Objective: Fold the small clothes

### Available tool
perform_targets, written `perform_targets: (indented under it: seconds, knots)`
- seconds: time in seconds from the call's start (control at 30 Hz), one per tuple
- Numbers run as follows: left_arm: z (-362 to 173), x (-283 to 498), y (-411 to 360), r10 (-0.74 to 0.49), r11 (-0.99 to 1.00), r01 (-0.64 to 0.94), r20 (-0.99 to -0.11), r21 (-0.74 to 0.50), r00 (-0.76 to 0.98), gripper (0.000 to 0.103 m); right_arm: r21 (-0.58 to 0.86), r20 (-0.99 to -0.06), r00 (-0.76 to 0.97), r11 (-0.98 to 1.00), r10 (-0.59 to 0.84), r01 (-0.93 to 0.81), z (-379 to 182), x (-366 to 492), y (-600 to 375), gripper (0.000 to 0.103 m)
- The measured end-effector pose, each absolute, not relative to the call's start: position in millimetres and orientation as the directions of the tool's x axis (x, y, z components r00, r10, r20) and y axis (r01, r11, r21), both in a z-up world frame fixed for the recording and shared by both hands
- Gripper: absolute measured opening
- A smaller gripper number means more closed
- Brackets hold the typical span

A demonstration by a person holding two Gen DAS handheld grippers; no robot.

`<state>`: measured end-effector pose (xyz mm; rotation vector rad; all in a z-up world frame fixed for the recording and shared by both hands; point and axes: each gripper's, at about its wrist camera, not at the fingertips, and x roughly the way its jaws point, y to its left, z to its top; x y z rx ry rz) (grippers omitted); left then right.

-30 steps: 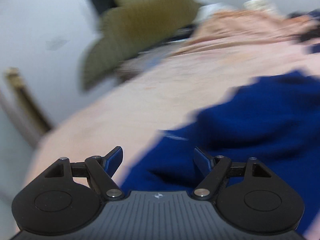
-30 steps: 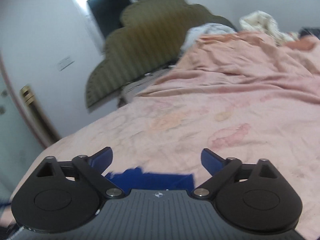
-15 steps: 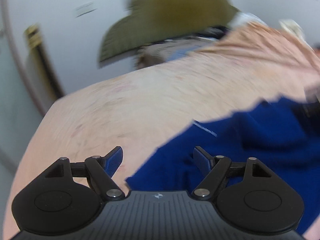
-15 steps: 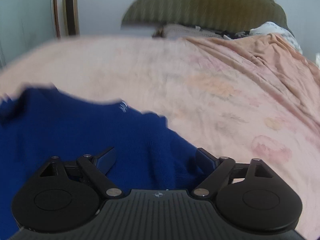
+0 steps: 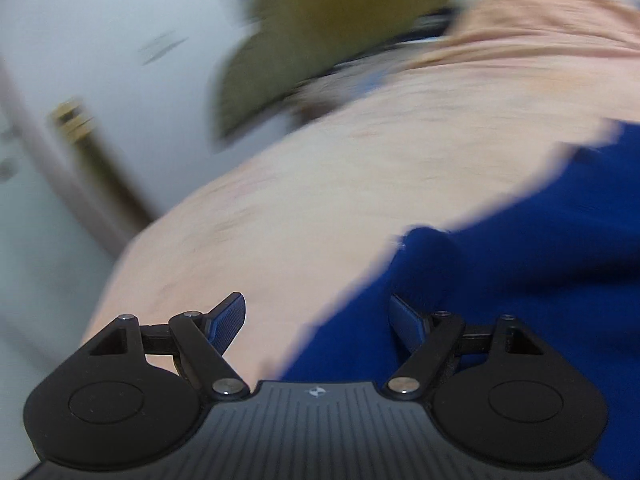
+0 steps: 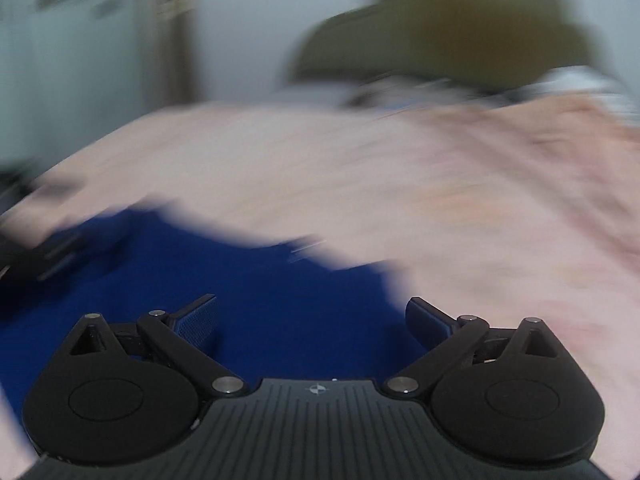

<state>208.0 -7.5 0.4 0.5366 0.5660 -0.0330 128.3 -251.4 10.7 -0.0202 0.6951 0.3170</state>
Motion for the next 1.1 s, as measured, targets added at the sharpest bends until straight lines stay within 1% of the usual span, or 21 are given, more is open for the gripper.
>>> perform_targets:
  seconds: [0.03, 0.07, 0.13, 0.2, 0.27, 0.3, 0.33, 0.4, 0.47, 0.5, 0.53, 0.57, 0.6, 0.67, 0.77, 0.8, 0.87, 0.9, 0.97, 1.07, 1.1]
  knots:
    - [4, 215, 1, 0.168, 0.882, 0.103, -0.512, 0.459, 0.842, 0.078, 0.082, -0.656, 0.691, 0.939, 0.302, -0.333, 5, 133, -244, 0.099]
    - [8, 219, 11, 0.198, 0.901, 0.054, -0.517, 0.431, 0.833, 0.078, 0.049, -0.685, 0.675, 0.942, 0.275, -0.333, -2, 141, -239, 0.099]
    - [20, 216, 32, 0.190, 0.936, 0.013, -0.536, 0.351, 0.822, 0.078, -0.058, -0.709, 0.696, 0.975, 0.110, -0.213, -13, 156, -245, 0.101]
    - [29, 200, 43, 0.136, 0.949, 0.045, -0.537, 0.312, 0.833, 0.078, -0.111, -0.679, 0.733, 0.993, -0.049, -0.036, -12, 163, -267, 0.101]
    - [33, 183, 39, 0.100, 0.939, 0.095, -0.527, 0.330, 0.844, 0.078, -0.185, -0.620, 0.753, 0.974, -0.220, 0.132, -5, 161, -281, 0.102]
    - [32, 174, 34, 0.066, 0.932, 0.134, -0.524, 0.335, 0.849, 0.078, -0.202, -0.585, 0.768, 0.964, -0.260, 0.173, 1, 157, -283, 0.102]
    - [31, 170, 26, 0.033, 0.929, 0.168, -0.528, 0.328, 0.849, 0.078, -0.191, -0.561, 0.787, 0.965, -0.256, 0.177, 8, 151, -281, 0.102]
    - [23, 163, 14, -0.041, 0.929, 0.236, -0.558, 0.283, 0.829, 0.078, -0.097, -0.550, 0.827, 0.992, -0.120, 0.079, 20, 142, -272, 0.102]
    - [10, 163, 2, -0.082, 0.929, 0.277, -0.594, 0.245, 0.800, 0.078, 0.063, -0.582, 0.802, 0.990, 0.136, -0.122, 24, 140, -259, 0.102]
    - [1, 166, -2, -0.070, 0.930, 0.273, -0.609, 0.247, 0.790, 0.078, 0.147, -0.598, 0.754, 0.962, 0.273, -0.231, 23, 142, -251, 0.101]
    - [-8, 168, -5, -0.044, 0.931, 0.259, -0.624, 0.258, 0.780, 0.078, 0.192, -0.620, 0.696, 0.930, 0.362, -0.313, 18, 145, -242, 0.101]
    - [-16, 173, -6, -0.023, 0.934, 0.245, -0.638, 0.261, 0.770, 0.079, 0.179, -0.657, 0.657, 0.922, 0.371, -0.342, 12, 150, -234, 0.101]
    - [-21, 175, -3, -0.020, 0.941, 0.232, -0.642, 0.248, 0.767, 0.079, 0.106, -0.702, 0.646, 0.941, 0.300, -0.322, 4, 156, -229, 0.101]
    - [-21, 176, 7, -0.041, 0.956, 0.216, -0.639, 0.198, 0.768, 0.080, -0.023, -0.730, 0.672, 0.977, 0.129, -0.213, -8, 168, -243, 0.102]
    - [-22, 173, 12, -0.048, 0.959, 0.214, -0.636, 0.187, 0.770, 0.082, -0.054, -0.705, 0.703, 0.995, -0.094, 0.078, -9, 180, -294, 0.102]
    - [-23, 173, 12, -0.048, 0.959, 0.211, -0.629, 0.187, 0.776, 0.082, -0.052, -0.687, 0.714, 0.990, -0.133, 0.134, -7, 175, -306, 0.102]
    - [-24, 166, 12, -0.040, 0.957, 0.207, -0.612, 0.203, 0.790, 0.082, -0.075, -0.640, 0.748, 0.983, -0.177, 0.168, 4, 158, -308, 0.102]
    - [-23, 159, 10, -0.032, 0.954, 0.204, -0.604, 0.219, 0.796, 0.082, -0.092, -0.619, 0.766, 0.985, -0.171, 0.146, 7, 147, -301, 0.103]
    - [-20, 149, 4, -0.018, 0.944, 0.207, -0.585, 0.258, 0.811, 0.082, -0.111, -0.601, 0.795, 0.994, -0.083, 0.019, 11, 129, -279, 0.103]
    - [-18, 130, 1, -0.026, 0.917, 0.241, -0.556, 0.317, 0.831, 0.082, -0.122, -0.643, 0.756, 0.959, 0.120, -0.256, 2, 109, -243, 0.103]
    - [-20, 123, 3, -0.027, 0.905, 0.254, -0.549, 0.342, 0.836, 0.082, -0.168, -0.671, 0.732, 0.937, 0.118, -0.305, -5, 105, -234, 0.102]
